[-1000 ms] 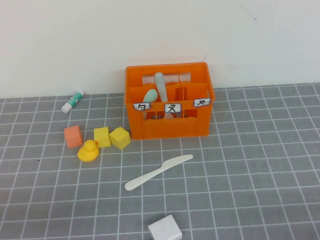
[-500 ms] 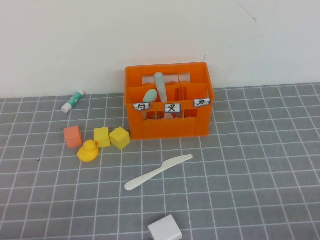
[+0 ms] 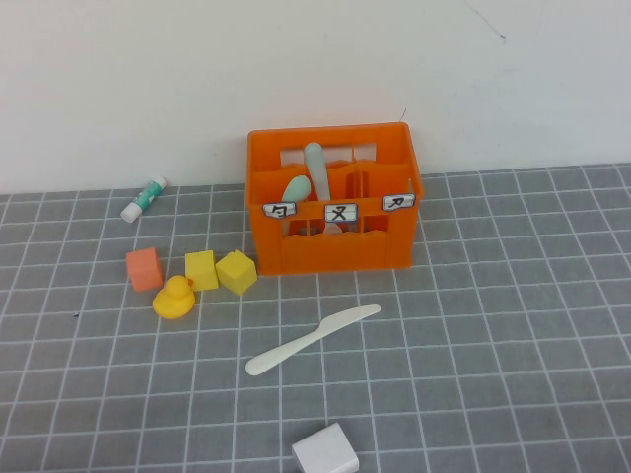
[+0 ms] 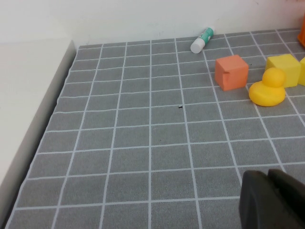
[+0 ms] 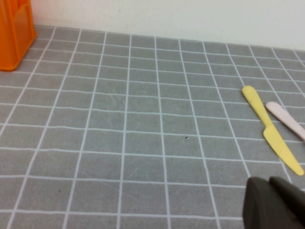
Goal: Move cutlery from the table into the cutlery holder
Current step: Pick up the knife
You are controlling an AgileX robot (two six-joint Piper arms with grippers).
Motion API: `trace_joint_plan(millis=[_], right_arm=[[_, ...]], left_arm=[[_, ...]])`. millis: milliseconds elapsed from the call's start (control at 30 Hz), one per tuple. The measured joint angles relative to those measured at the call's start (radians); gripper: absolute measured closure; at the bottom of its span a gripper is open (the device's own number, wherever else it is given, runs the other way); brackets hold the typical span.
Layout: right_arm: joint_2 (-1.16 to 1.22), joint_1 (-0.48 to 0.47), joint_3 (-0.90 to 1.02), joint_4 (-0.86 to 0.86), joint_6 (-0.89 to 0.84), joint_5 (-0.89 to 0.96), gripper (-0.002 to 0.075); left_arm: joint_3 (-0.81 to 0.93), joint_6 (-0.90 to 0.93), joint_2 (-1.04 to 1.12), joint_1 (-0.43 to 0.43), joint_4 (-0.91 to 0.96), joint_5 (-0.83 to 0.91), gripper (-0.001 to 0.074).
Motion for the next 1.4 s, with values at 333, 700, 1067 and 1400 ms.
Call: trace_joint_plan(millis=[333, 700, 1067, 1400], right_arm=[[0.0, 0.0, 0.0, 0.0, 0.0, 0.0, 0.0729], [0.0, 0.0, -0.052, -0.047, 0.0, 0.027, 0.0729], [0.0, 0.0, -0.482, -0.06, 0.0, 0.122, 0.0729], [-0.001, 0.0, -0.535, -0.033, -0.025, 0.177, 0.0729]], left_arm=[[0.0, 0.0, 0.0, 0.0, 0.0, 0.0, 0.0736], [-0.002, 0.0, 0.0, 0.0, 0.0, 0.0, 0.0736], [-0.002, 0.0, 0.0, 0.0, 0.0, 0.0, 0.0736], [-0.002, 0.0, 0.0, 0.0, 0.0, 0.0, 0.0736]])
